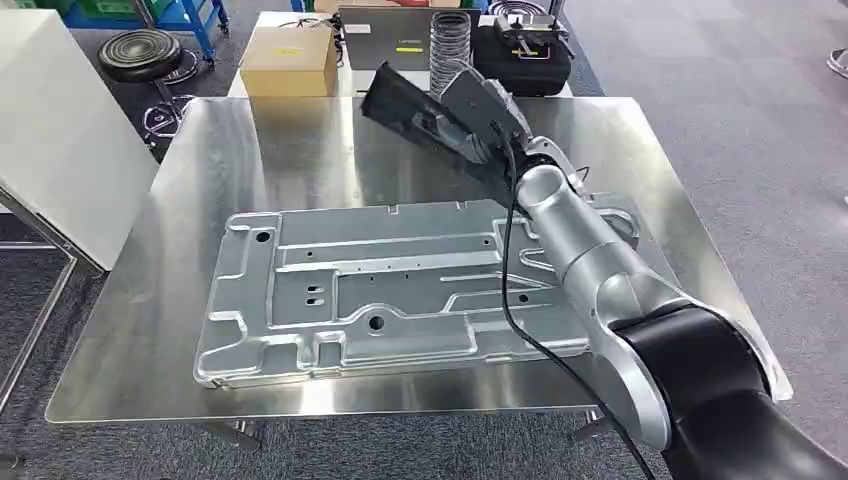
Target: Take the parts from the cabinet and place them on the table.
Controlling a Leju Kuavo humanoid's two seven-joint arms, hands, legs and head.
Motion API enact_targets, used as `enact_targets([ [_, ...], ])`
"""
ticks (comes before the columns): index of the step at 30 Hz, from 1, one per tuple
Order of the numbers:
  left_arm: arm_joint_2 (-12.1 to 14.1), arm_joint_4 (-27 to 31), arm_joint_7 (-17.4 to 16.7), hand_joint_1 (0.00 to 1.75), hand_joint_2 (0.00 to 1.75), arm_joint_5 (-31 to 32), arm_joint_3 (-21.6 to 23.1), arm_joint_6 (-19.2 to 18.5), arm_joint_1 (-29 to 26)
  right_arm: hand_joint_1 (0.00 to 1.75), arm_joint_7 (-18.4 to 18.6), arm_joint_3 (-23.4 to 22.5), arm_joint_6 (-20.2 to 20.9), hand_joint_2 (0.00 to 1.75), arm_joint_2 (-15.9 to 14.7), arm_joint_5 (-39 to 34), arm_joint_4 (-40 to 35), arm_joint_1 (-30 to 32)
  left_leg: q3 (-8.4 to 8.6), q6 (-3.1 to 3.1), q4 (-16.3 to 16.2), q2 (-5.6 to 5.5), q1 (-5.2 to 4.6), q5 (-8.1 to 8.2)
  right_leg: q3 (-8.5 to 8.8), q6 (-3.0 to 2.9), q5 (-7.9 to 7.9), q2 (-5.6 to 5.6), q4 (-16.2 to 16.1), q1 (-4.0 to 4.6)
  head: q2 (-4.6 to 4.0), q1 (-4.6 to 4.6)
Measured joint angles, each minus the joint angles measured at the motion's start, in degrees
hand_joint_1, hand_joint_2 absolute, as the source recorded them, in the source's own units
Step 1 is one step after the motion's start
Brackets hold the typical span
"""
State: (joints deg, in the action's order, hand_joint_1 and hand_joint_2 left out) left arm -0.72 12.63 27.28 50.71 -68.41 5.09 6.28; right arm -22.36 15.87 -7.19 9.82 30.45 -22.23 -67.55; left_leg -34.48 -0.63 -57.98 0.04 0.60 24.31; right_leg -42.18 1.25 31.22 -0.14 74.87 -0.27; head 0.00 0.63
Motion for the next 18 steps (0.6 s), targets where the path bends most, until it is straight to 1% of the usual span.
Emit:
enact_targets([
  [1,0.00,0.00,0.02,0.00,1.75,-0.07,0.00,0.13,0.11,0.00,0.24,0.02,0.00,0.00,0.48,-0.02,0.11,0.07,0.04,-0.01,-0.02,-0.11,-0.16,-0.01,2.32,-0.50,-2.45,0.00,-4.64,0.22,0.00,0.00],
  [2,-0.09,0.00,0.08,0.00,1.75,-0.07,0.00,0.15,0.21,0.00,0.35,0.02,-0.02,0.00,0.86,-0.11,0.11,0.05,0.09,-0.01,-0.03,-0.18,-0.44,-0.02,5.29,-1.32,-5.06,0.01,-10.79,0.45,0.00,-0.02],
  [3,-0.26,0.00,0.20,0.00,0.00,-0.07,0.00,0.09,0.25,0.00,0.39,0.02,-0.02,0.00,1.20,-0.50,0.11,0.02,0.06,-0.02,0.00,-0.21,-0.37,-0.02,7.57,-2.40,-6.56,0.00,-15.45,0.88,0.00,-0.07],
  [4,-0.72,-0.02,0.39,0.00,0.00,-0.07,0.00,-0.15,0.29,0.00,0.44,0.02,-0.02,0.00,1.66,-0.88,0.13,0.03,-0.18,0.27,-0.14,-0.15,-0.81,-0.05,7.99,-2.73,-6.04,-0.36,-16.71,1.04,0.00,0.22],
  [5,-0.68,-0.02,0.55,0.00,0.00,-0.11,-0.02,-0.26,0.29,0.00,0.48,0.02,0.00,0.00,2.08,-1.03,0.17,0.07,-0.31,0.47,-0.06,-0.07,-0.42,-0.10,7.82,-2.50,-6.34,-0.48,-16.92,1.26,0.00,-0.04],
  [7,-0.68,-0.02,0.63,0.00,0.00,0.13,0.00,0.13,0.48,0.00,0.52,0.02,0.13,0.00,2.54,-1.11,0.31,0.26,-0.16,0.94,0.26,0.14,-0.32,-0.32,7.74,-2.58,-6.40,-0.29,-17.02,1.35,0.00,-0.04],
  [8,-0.68,-0.02,0.57,0.00,0.00,0.26,0.02,0.50,0.61,0.00,0.57,0.02,0.20,0.00,2.62,-1.14,0.31,0.25,0.12,1.32,0.59,0.13,-0.69,-0.44,8.04,-2.77,-6.81,-0.29,-17.91,0.84,0.00,0.02],
  [9,-0.72,-0.02,0.44,0.00,0.00,0.37,0.07,0.83,0.57,0.00,0.57,0.02,0.22,0.00,2.91,-1.22,0.31,0.31,-0.15,1.48,-0.05,0.07,-0.50,0.19,8.72,-2.58,-7.33,-0.44,-18.73,0.52,0.00,-0.04],
  [10,-0.79,-0.04,0.28,0.00,0.00,0.39,0.07,1.07,0.54,0.00,0.52,0.02,0.24,0.00,3.19,-1.35,0.31,0.22,-1.22,1.78,-2.70,0.01,-0.46,2.22,8.92,-2.96,-7.54,-0.44,-19.18,0.35,0.00,0.21],
  [11,-0.79,-0.02,0.11,0.00,0.00,0.39,0.07,1.20,0.53,0.00,0.50,0.02,0.39,0.00,3.50,-1.51,0.33,0.22,-2.98,2.10,-6.88,-0.01,-0.31,4.39,8.88,-3.03,-7.58,-0.36,-19.19,0.31,-0.02,0.20],
  [12,-0.74,-0.02,-0.02,0.00,0.00,0.39,0.07,1.33,0.55,0.00,0.44,0.02,0.72,0.00,3.69,-1.83,0.37,0.38,-5.27,2.40,-11.84,-0.01,-0.15,6.53,8.88,-3.04,-7.54,-0.28,-19.15,0.31,0.00,0.26],
  [13,-0.74,-0.02,-0.07,0.00,0.00,0.39,0.07,1.49,0.54,0.00,0.37,0.00,0.92,0.00,3.85,-2.03,0.41,0.60,-7.18,2.64,-15.65,-0.01,-0.02,7.86,8.87,-3.04,-7.52,-0.26,-19.12,0.31,-0.02,0.20],
  [14,-0.74,-0.02,-0.15,0.00,0.00,0.39,0.07,1.60,0.49,0.00,0.35,-0.02,1.03,0.00,3.89,-2.23,0.41,0.82,-8.40,2.85,-17.80,0.00,0.11,8.02,8.86,-3.02,-7.50,-0.24,-19.06,0.29,-0.02,0.22],
  [15,-0.76,-0.02,-0.20,0.00,0.00,0.37,0.07,1.62,0.40,0.00,0.33,-0.04,1.03,0.00,3.98,-2.32,0.41,0.92,-8.02,2.99,-16.64,0.02,0.23,6.73,8.88,-2.89,-7.40,-0.18,-18.97,0.22,0.00,0.22],
  [16,-0.74,-0.02,-0.22,0.00,0.00,0.37,0.07,1.66,0.34,0.00,0.28,-0.07,1.09,0.00,4.04,-2.45,0.41,0.89,-6.05,3.13,-12.46,0.03,0.41,4.09,8.91,-2.71,-7.22,-0.11,-18.75,0.12,-0.02,0.22],
  [17,-0.74,-0.02,-0.22,0.00,0.00,0.37,0.07,1.71,0.35,0.00,0.17,-0.11,1.22,0.00,4.13,-2.65,0.35,0.79,-3.44,3.22,-7.17,0.04,0.56,1.39,8.95,-2.52,-6.97,-0.07,-18.40,0.04,0.00,0.22],
  [18,-0.68,-0.02,-0.22,0.00,0.00,0.33,0.07,1.75,0.37,0.00,0.01,-0.20,1.35,0.00,4.32,-3.01,0.20,0.70,-0.49,3.23,-1.33,0.07,0.72,-1.04,8.97,-2.25,-6.60,-0.05,-17.89,-0.08,-0.02,0.22],
])
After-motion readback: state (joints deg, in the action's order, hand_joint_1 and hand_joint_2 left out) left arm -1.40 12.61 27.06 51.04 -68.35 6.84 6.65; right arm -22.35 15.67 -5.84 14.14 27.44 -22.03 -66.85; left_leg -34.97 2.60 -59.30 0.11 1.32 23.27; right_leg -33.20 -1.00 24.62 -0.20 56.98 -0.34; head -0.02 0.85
